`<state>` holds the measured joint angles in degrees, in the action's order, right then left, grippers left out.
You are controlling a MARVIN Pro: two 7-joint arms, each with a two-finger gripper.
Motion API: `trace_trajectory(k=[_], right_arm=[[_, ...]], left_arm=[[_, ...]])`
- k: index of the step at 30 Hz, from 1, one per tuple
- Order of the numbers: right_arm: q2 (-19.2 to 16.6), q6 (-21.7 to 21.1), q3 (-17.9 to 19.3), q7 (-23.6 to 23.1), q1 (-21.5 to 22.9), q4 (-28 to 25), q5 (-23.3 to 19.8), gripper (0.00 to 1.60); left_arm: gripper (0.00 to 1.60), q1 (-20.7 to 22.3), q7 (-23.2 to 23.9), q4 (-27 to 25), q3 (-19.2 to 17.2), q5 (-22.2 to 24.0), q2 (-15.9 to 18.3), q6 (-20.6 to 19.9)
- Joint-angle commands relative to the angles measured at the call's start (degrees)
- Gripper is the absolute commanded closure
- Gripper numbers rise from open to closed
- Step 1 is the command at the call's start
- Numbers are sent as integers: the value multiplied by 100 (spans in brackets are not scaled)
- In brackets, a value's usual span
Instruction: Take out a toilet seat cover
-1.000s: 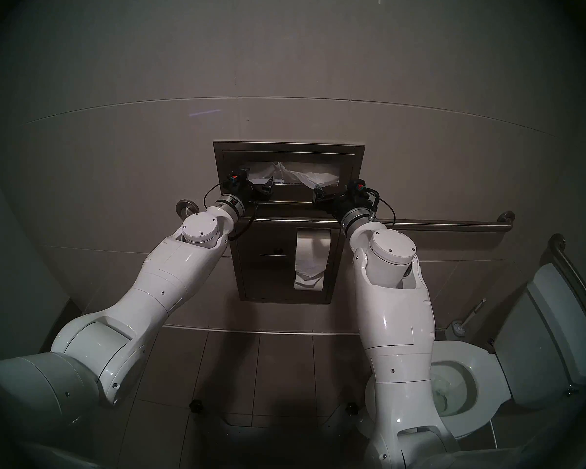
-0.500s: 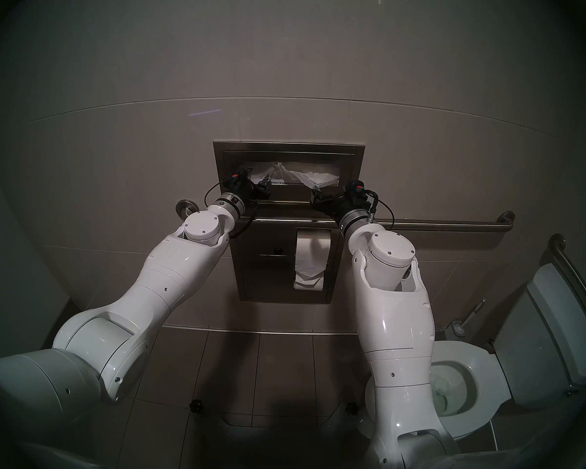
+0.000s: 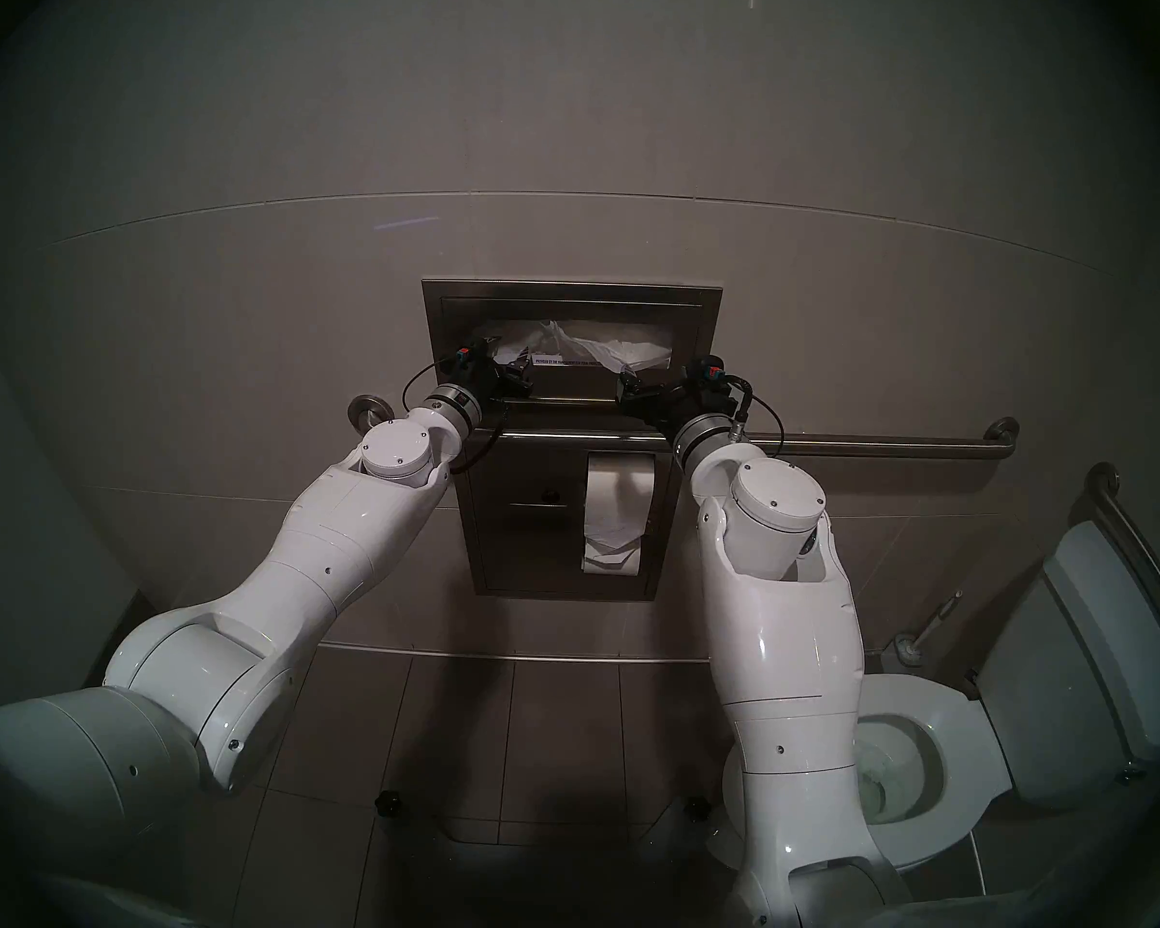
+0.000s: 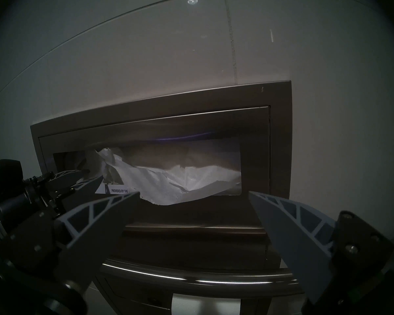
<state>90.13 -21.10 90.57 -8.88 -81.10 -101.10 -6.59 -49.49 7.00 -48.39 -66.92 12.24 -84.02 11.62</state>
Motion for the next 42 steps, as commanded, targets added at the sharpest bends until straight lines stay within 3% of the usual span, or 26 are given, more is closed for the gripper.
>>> trace_trajectory(k=[1, 3, 5, 9, 17, 18, 19, 21, 27, 28, 29, 30, 33, 42], right_arm=[[-1, 31, -16, 8, 117, -275, 12, 0], [5, 34, -39, 19, 111, -294, 5, 0], [7, 42, -47, 25, 107, -298, -1, 0], [5, 49, -61, 41, 93, -310, -13, 0], [2, 54, -69, 71, 60, -325, -36, 0], [-1, 58, -70, 75, 55, -324, -40, 0], [-3, 57, -72, 84, 51, -327, -47, 0], [-4, 56, -73, 87, 51, -329, -50, 0], [-13, 50, -85, 95, 51, -314, -73, 0], [-16, 50, -88, 96, 53, -309, -84, 0], [-17, 52, -90, 98, 54, -308, -91, 0], [-19, 53, -91, 99, 54, -307, -95, 0], [-23, 57, -92, 102, 55, -305, -104, 0], [-41, 87, -47, 129, -8, -362, -162, 0]], left_arm=[[28, 442, -15, 34, -69, -34, -32, 159], [41, 516, -38, 129, -74, -77, -74, 194], [83, 563, -48, 174, -93, -83, -99, 196], [104, 626, -60, 258, -112, -111, -133, 247], [112, 690, -95, 398, -111, -183, -151, 335], [120, 699, -100, 431, -112, -195, -155, 358], [153, 717, -124, 491, -121, -215, -158, 383], [160, 720, -139, 512, -125, -224, -160, 401], [160, 663, -53, 467, -113, -249, -140, 512], [105, 624, -21, 439, -79, -281, -127, 553], [85, 613, -20, 447, -66, -311, -124, 595], [13, 607, -18, 451, -71, -312, -129, 607], [0, 617, 14, 483, -82, -308, -139, 633], [2, 765, 24, 685, -109, -393, -206, 673]])
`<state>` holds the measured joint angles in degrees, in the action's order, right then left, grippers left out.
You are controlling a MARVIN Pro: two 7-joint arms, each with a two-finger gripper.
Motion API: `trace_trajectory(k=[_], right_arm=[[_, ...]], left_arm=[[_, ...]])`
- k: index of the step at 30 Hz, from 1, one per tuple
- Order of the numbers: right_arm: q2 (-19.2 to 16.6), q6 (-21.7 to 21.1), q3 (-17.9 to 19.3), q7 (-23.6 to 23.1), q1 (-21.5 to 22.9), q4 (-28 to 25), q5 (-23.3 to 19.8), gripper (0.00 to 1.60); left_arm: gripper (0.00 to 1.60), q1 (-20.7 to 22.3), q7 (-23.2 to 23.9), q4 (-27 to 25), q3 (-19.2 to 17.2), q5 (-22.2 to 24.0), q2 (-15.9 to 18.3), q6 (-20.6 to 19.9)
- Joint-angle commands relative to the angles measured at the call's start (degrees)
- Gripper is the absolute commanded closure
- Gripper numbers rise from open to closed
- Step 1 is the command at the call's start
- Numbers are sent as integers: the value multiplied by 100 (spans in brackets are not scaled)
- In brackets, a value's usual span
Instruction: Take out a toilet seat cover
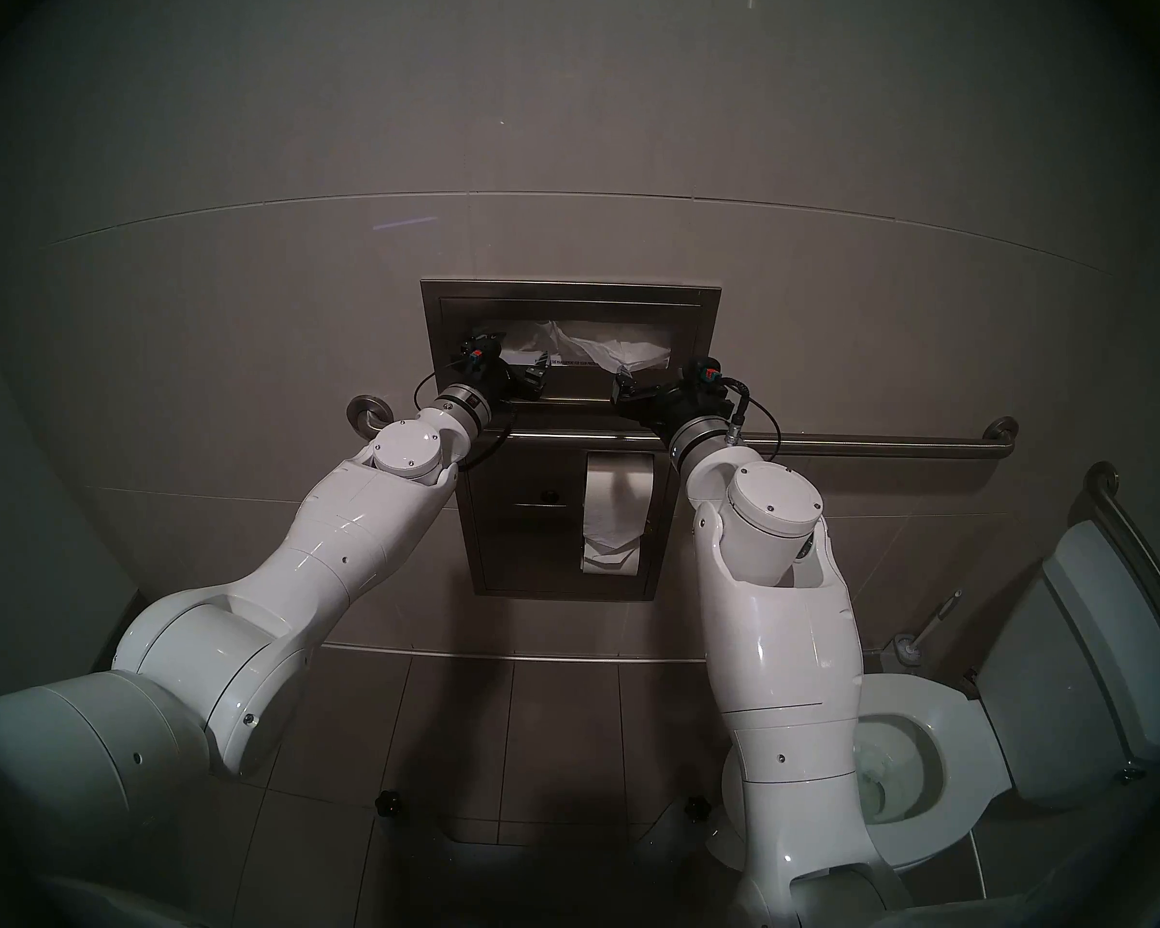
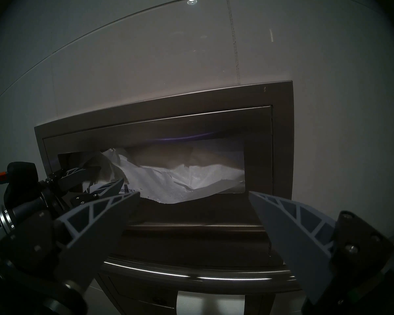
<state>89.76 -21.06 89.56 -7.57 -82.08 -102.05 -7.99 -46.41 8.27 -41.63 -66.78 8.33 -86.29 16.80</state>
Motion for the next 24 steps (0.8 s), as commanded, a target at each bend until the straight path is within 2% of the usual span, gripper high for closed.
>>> trace_trajectory(k=[1, 3, 4, 5, 6, 10, 11, 13, 18, 23, 24], right_arm=[[-8, 83, 60, 0, 80, -281, -27, 0], [-17, 81, 74, 6, 56, -305, -33, 0], [-20, 79, 81, 8, 43, -318, -36, 0], [-21, 78, 88, 9, 32, -330, -41, 0], [-16, 88, 99, 9, 14, -342, -56, 0], [-12, 100, 108, 11, -4, -355, -73, 0], [-10, 100, 108, 12, -4, -358, -77, 0], [-6, 96, 104, 13, 0, -363, -83, 0], [-1, 85, 81, 11, -6, -359, -90, 0], [-8, 80, 50, 14, -18, -324, -101, 0], [-8, 81, 36, 15, -10, -313, -101, 0]], left_arm=[[79, 475, -108, 35, -129, -6, 15, 153], [95, 513, -126, 90, -140, -14, 3, 155], [99, 526, -136, 115, -144, -18, -3, 164], [111, 540, -146, 143, -147, -25, -8, 178], [160, 553, -177, 184, -147, -45, -16, 215], [160, 585, -195, 279, -149, -65, -33, 249], [151, 595, -201, 299, -144, -80, -32, 265], [160, 603, -225, 340, -137, -111, -27, 315], [160, 566, -304, 352, -151, -154, -35, 492], [160, 183, -151, -242, -142, -146, 65, 842], [160, 219, -91, -121, -120, -163, 50, 916]])
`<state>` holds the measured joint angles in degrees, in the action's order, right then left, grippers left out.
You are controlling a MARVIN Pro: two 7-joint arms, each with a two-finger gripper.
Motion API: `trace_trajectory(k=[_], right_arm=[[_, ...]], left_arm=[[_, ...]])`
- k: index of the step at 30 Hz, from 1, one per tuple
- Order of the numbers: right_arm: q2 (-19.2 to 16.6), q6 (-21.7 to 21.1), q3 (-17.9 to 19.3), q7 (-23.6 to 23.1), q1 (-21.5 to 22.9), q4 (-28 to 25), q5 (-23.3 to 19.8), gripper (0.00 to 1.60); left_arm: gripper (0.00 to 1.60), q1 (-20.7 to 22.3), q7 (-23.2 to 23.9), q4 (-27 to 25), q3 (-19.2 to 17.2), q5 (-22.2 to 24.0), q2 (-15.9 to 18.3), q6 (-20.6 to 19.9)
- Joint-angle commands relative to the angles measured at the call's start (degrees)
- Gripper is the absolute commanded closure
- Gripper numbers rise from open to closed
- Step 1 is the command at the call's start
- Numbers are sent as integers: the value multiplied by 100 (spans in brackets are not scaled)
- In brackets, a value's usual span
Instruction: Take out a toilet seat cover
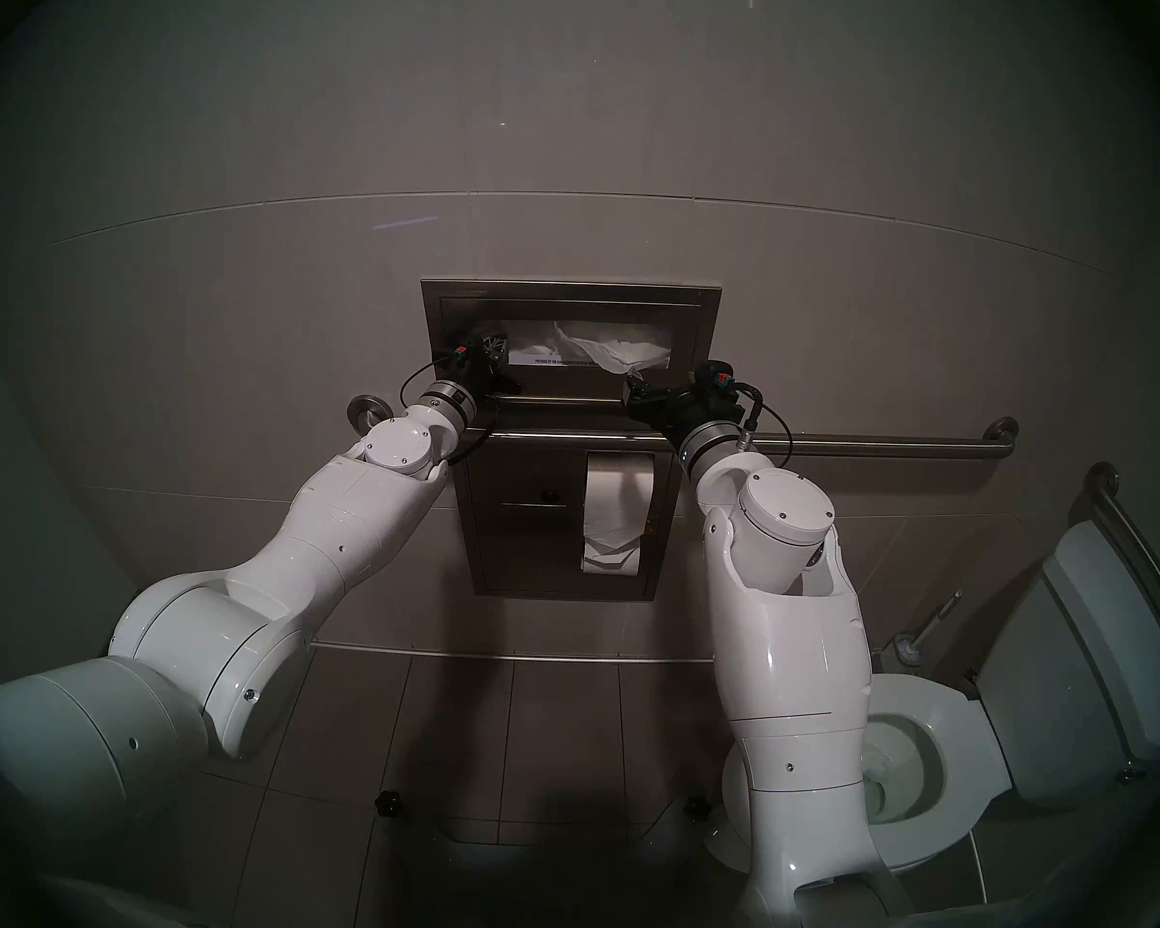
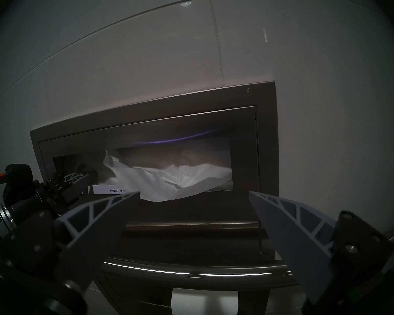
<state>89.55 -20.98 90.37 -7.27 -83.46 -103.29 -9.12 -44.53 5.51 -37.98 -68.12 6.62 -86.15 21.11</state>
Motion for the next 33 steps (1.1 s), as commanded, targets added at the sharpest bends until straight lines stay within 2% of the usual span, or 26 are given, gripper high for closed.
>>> trace_trajectory(k=[1, 8, 10, 13, 14, 16, 21, 22, 23, 24, 33], right_arm=[[14, 75, -58, -15, 138, -175, 12, 0], [45, 65, -234, -23, 293, -18, 34, 0], [49, 44, -311, -28, 400, 49, 46, 0], [39, 40, -341, -38, 485, 121, 62, 0], [32, 33, -364, -47, 580, 181, 75, 0], [32, 26, -375, -54, 637, 209, 81, 0], [35, 10, -423, -102, 792, 325, 102, 0], [42, 9, -438, -108, 812, 349, 111, 0], [49, 10, -449, -111, 825, 365, 119, 0], [55, 9, -461, -116, 835, 383, 124, 0], [100, 20, -477, -128, 857, 420, 156, 0]], left_arm=[[160, -99, 197, -667, 28, -1, 85, 601], [160, -443, 233, -998, -34, 43, 196, 745], [160, -652, 179, -1253, -101, 68, 300, 618], [160, -748, 180, -1365, -136, 85, 366, 585], [160, -897, 154, -1601, -169, 81, 460, 454], [160, -904, 178, -1574, -175, 82, 486, 425], [157, -1088, 304, -1885, -182, 130, 638, 86], [118, -1100, 313, -1933, -194, 143, 652, 18], [28, -1103, 323, -1965, -202, 151, 661, -35], [1, -1089, 325, -1980, -209, 145, 668, -56], [0, -908, 414, -1856, -235, 145, 674, -349]])
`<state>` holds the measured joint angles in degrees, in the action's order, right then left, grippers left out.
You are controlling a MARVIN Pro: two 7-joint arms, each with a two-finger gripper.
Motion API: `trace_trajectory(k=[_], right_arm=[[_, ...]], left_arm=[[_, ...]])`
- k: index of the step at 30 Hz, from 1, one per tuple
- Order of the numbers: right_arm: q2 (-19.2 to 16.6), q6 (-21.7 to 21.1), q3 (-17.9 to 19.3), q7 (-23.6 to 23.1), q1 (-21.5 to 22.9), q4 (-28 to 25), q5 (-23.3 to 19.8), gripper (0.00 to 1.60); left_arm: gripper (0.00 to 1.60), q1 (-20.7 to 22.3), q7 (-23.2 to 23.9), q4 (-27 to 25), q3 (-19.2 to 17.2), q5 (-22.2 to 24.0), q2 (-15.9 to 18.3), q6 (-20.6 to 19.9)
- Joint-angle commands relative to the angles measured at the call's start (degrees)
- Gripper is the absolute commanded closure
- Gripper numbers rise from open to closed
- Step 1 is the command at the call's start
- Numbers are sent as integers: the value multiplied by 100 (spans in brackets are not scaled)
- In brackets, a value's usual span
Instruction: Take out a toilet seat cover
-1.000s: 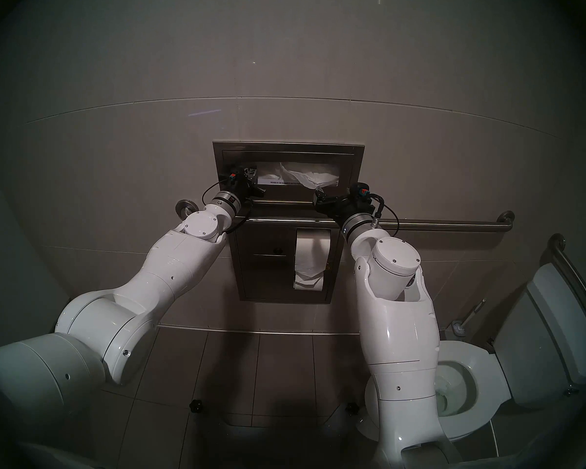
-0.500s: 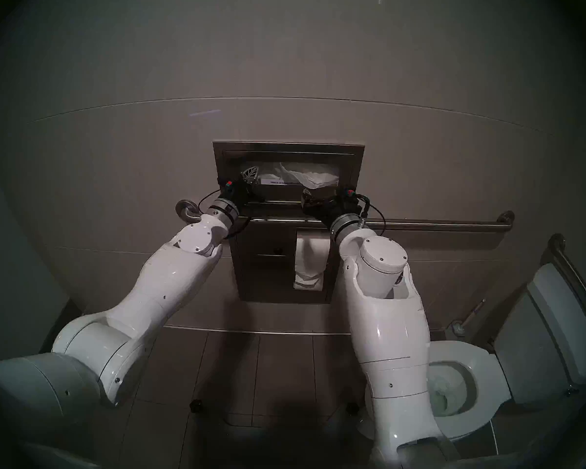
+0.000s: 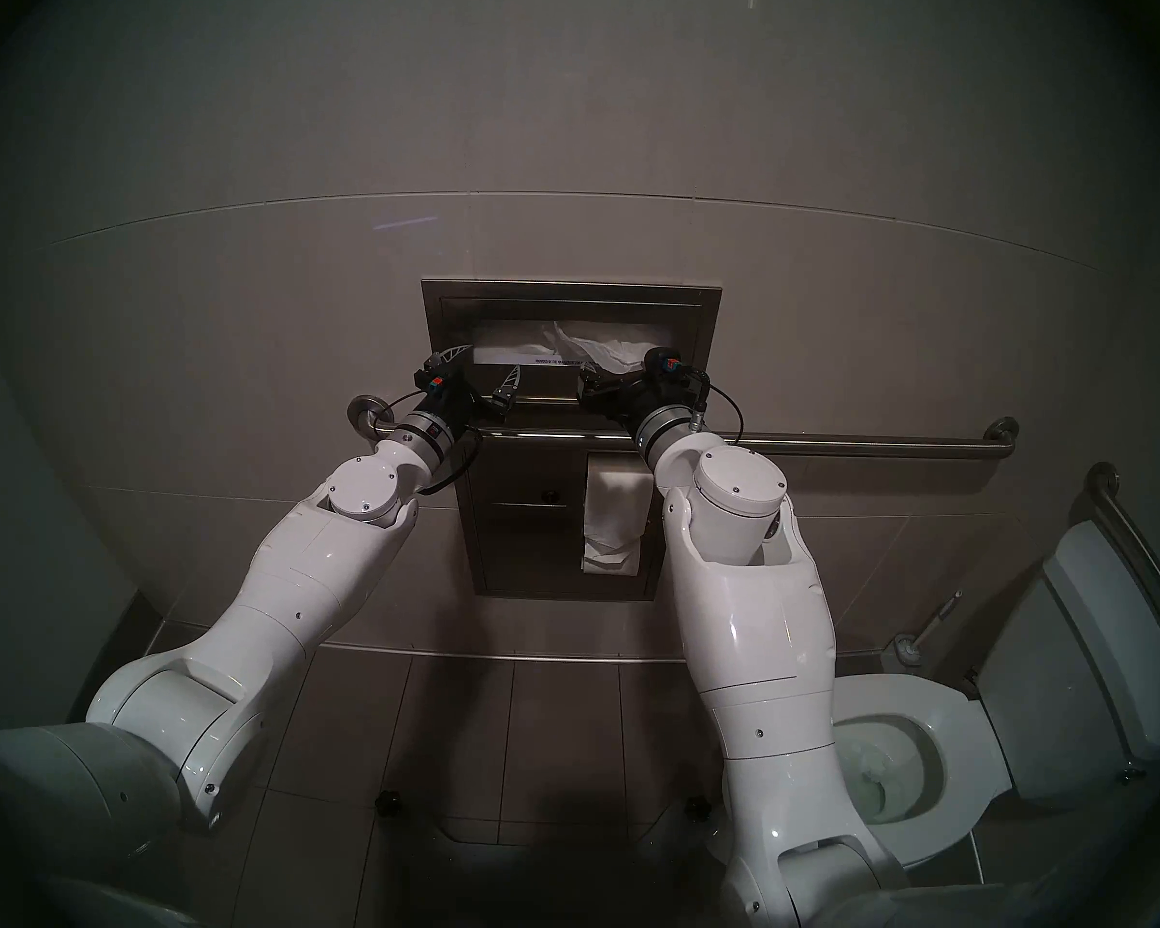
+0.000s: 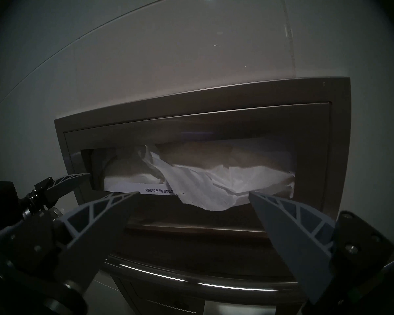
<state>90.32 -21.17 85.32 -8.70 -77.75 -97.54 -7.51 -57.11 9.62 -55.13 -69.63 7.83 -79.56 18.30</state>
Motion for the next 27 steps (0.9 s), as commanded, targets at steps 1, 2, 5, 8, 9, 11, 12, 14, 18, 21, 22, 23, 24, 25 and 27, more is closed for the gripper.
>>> trace_trajectory(k=[1, 2, 5, 8, 9, 11, 12, 14, 18, 21, 22, 23, 24, 25, 27], right_arm=[[26, 39, 34, 21, 277, -163, 2, 0], [26, 40, 41, 21, 269, -171, 4, 0], [28, 46, 61, 18, 237, -188, 8, 0], [45, 54, 78, 14, 213, -195, 13, 0], [51, 55, 82, 10, 206, -198, 16, 0], [64, 64, 92, 0, 175, -208, 19, 0], [69, 69, 98, -3, 153, -210, 18, 0], [82, 69, 105, -11, 124, -214, 23, 0], [117, 79, 113, -25, 76, -225, 29, 0], [144, 89, 127, -28, 50, -241, 31, 0], [152, 89, 133, -26, 36, -261, 30, 0], [159, 89, 139, -28, 21, -279, 32, 0], [161, 91, 146, -29, -7, -303, 31, 0], [160, 94, 153, -33, -33, -319, 34, 0], [164, 84, 161, -37, -72, -354, 42, 0]], left_arm=[[0, 386, 17, -107, -86, 27, 1, -91], [0, 409, 27, -83, -86, 29, -10, -89], [0, 462, 73, -50, -59, 11, -54, -9], [0, 480, 118, -91, -11, -23, -96, 36], [0, 489, 132, -98, -5, -17, -125, 38], [0, 516, 136, -105, 18, -24, -184, 36], [0, 535, 136, -114, 30, -30, -215, 29], [0, 565, 146, -124, 49, -32, -280, 20], [0, 615, 123, -110, 102, -60, -388, 3], [0, 658, 109, -42, 114, -51, -437, -33], [0, 683, 65, 23, 90, -24, -472, -100], [0, 715, 44, 92, 83, -21, -488, -118], [0, 753, -18, 199, 59, -12, -523, -176], [0, 793, -39, 290, 43, 2, -546, -202], [0, 883, -52, 486, 32, 0, -569, -182]])
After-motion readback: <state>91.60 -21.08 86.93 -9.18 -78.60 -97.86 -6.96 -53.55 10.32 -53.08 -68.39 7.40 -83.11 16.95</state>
